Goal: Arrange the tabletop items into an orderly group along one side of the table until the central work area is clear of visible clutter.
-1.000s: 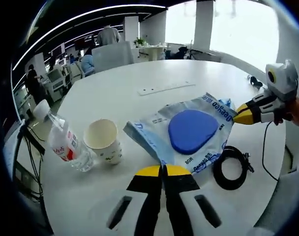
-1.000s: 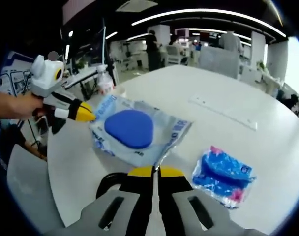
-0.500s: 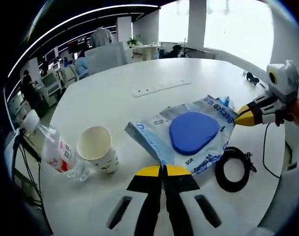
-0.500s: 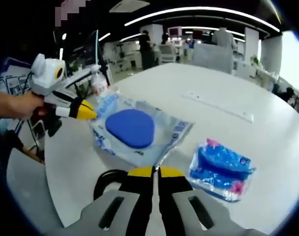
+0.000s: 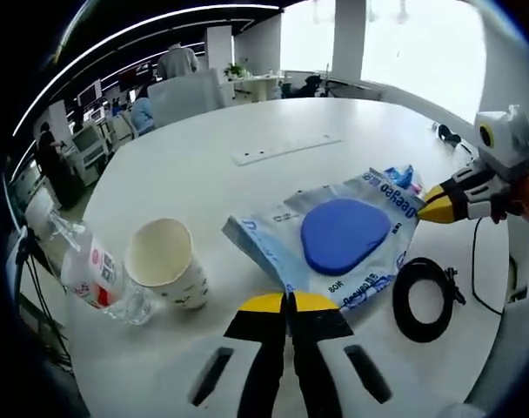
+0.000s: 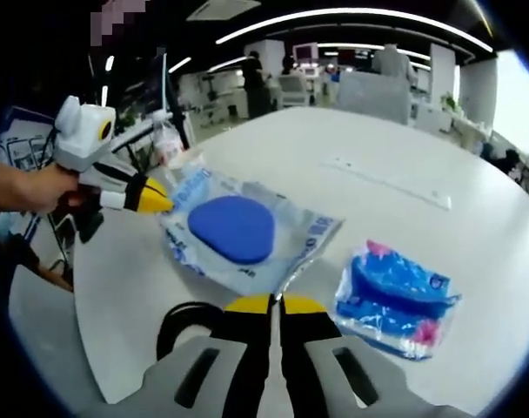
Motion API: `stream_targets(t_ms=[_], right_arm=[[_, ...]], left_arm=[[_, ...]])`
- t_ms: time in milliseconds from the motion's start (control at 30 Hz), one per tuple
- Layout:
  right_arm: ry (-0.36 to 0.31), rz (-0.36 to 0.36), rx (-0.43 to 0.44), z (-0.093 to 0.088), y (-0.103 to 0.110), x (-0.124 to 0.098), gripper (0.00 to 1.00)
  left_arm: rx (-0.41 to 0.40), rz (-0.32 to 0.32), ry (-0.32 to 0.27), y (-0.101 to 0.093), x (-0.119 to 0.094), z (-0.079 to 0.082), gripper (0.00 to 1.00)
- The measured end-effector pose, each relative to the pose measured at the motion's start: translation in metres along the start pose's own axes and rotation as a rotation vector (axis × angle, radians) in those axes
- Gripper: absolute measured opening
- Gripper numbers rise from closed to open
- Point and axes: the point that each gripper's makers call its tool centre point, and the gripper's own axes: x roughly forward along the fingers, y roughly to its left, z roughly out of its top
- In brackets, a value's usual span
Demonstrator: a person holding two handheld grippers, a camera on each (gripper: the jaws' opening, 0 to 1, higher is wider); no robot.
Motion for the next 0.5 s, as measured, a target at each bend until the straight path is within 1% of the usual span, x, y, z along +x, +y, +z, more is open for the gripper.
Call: stream_targets(t_ms=[267,500], right_arm=[[0.013,0.006,0.007,-0.006,-0.003,0.012,0.0],[0.024,0.008,0.023,-0.007,-0.007,0.024,0.0]], left_arm=[[0.002,0.003,0.003,0.007,0.013,0.0,0.0],[0.004,0.007,0.014,0.013,0.023,-0.005,0.0]])
